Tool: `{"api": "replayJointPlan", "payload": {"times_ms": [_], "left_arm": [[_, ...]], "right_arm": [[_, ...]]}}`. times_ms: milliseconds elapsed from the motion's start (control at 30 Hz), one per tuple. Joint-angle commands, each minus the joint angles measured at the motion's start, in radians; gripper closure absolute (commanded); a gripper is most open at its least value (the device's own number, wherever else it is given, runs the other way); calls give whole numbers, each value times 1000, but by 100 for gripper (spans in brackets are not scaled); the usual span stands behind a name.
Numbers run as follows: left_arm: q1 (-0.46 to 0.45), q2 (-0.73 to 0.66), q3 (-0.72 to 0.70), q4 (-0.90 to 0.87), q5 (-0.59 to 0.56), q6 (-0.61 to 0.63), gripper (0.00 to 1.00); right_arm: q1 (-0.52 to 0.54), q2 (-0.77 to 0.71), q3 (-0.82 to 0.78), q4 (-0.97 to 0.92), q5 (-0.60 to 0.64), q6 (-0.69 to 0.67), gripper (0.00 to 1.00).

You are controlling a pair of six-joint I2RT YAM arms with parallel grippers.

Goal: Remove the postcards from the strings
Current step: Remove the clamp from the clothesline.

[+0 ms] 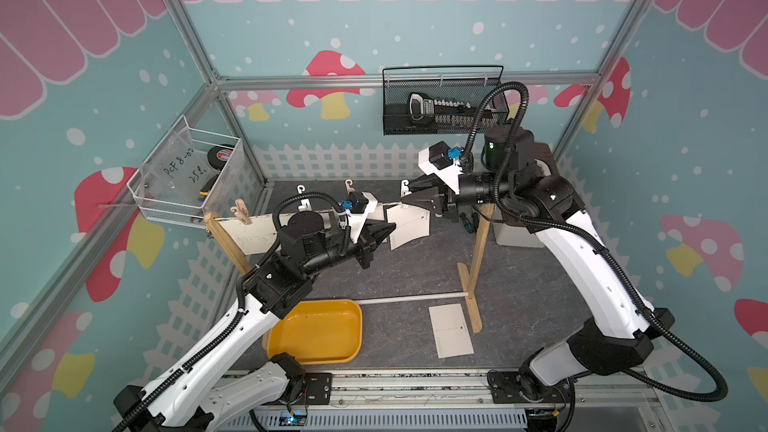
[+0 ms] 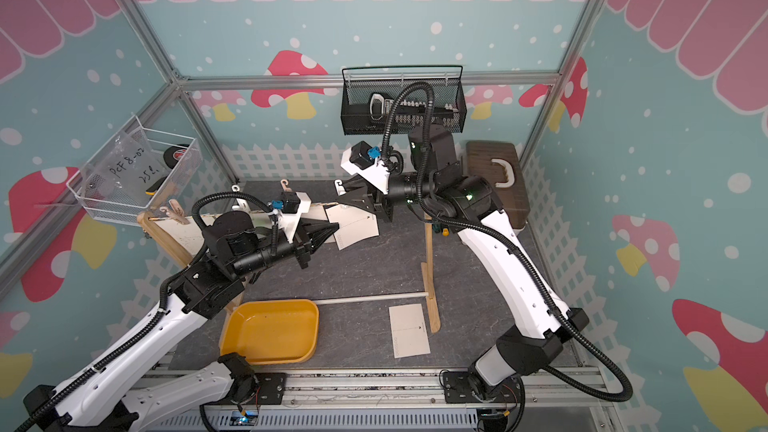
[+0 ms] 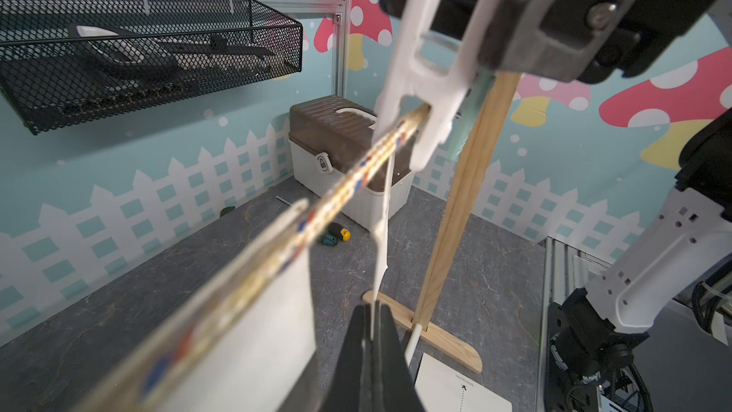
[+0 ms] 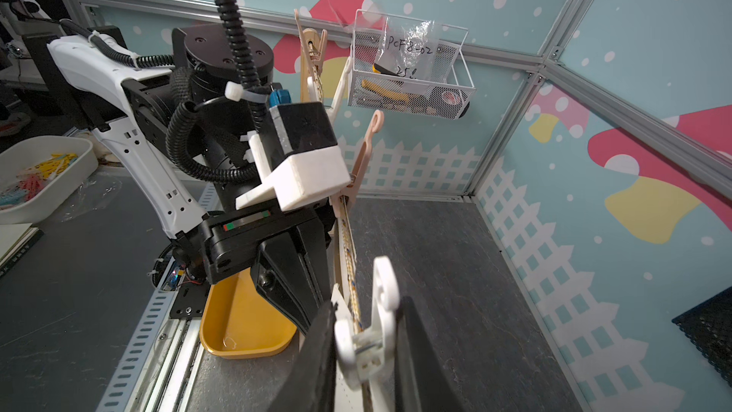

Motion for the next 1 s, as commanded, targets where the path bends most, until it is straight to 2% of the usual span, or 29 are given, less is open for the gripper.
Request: {"api": "replayJointPlan", "payload": {"times_ms": [0,300,433,767,967], "left_arm": [[10,-6,15,-36,44,14,100],[10,-24,18,-87,87,29,100],[11,-24,21,-100,123,27,100],[8,-41,24,-131,158,27,100],[8,-46,24,-157,173,24,100]], "right_arm": [[8,-45,-29,81,12,1,87],[8,-113,-121,234,114,48,95],[8,-143,-169,314,166,70,95],[8,-132,-191,330,211,61,95],[8,-144,-191,352,196,84,95]]}}
